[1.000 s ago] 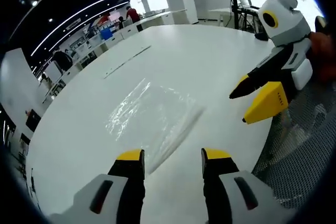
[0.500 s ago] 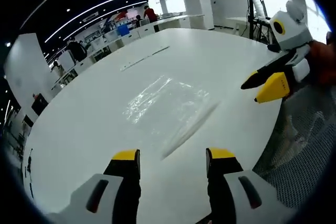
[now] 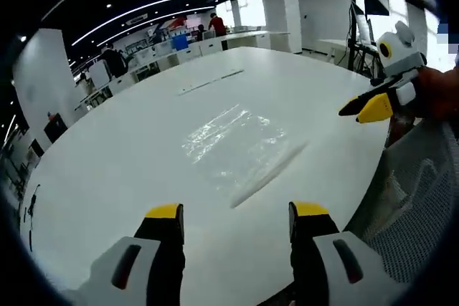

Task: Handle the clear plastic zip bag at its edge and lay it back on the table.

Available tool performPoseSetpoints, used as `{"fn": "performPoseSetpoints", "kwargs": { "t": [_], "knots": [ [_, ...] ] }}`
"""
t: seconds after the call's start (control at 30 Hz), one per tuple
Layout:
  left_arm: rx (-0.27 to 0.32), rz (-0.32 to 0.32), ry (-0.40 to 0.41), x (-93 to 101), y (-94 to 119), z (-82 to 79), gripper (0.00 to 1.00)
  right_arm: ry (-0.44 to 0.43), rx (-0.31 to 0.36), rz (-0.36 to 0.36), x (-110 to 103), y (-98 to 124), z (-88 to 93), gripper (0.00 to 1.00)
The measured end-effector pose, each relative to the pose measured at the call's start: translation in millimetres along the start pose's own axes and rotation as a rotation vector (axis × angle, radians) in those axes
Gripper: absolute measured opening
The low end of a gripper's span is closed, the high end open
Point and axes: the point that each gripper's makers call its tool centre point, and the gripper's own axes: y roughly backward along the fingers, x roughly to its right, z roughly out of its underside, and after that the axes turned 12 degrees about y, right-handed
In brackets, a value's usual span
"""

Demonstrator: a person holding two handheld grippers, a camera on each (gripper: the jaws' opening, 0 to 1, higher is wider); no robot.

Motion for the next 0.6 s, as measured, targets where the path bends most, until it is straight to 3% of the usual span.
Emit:
{"fn": "performPoseSetpoints", "kwargs": {
  "t": [0.6],
  "knots": [
    [0.012, 0.028, 0.045, -6.0, 14.6, 4.5, 0.66, 0.038, 0.008, 0.044, 4.7, 16.8, -5.1, 0.72]
  ]
}}
